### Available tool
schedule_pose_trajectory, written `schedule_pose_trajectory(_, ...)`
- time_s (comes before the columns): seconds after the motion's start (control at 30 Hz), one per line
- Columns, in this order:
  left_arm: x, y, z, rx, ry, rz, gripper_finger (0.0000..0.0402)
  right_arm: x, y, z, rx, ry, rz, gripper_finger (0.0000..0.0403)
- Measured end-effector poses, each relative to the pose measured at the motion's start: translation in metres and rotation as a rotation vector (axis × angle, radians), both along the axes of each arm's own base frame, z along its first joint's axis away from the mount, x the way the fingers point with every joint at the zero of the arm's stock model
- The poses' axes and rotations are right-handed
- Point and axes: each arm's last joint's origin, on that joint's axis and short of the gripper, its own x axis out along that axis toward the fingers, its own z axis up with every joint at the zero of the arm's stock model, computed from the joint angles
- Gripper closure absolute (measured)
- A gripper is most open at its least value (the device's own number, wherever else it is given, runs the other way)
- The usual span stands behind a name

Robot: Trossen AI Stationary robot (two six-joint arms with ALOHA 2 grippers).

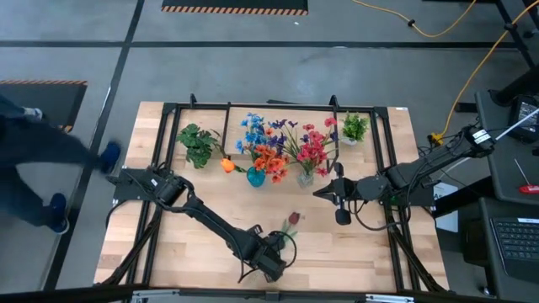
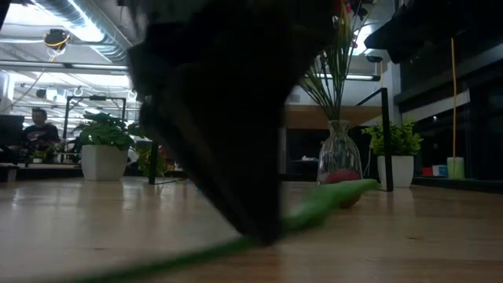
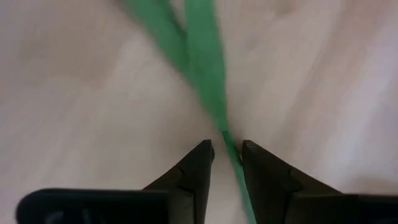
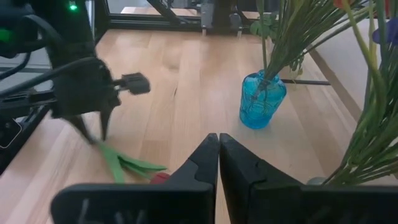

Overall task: Pick and place flowers into a vace then onto a shelf
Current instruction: Put the red flower into the transparent vase

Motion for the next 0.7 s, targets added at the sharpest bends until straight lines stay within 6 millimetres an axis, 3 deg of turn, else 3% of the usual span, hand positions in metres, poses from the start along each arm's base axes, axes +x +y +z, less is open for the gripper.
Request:
schedule_pose_trajectory(0.4,-0.006,0.004,-0.002,0.065,0.065,-0.051,0.0394,0.0,0.0,0.0,0.02,-0.001,-0.008,0.0384)
schedule_pose_trajectory(0.7,-0.014,0.009,0.01,0.115,0.116,-0.138,0.0397,0.0,0.0,0.0,0.02,-0.001,-0.008,0.0384)
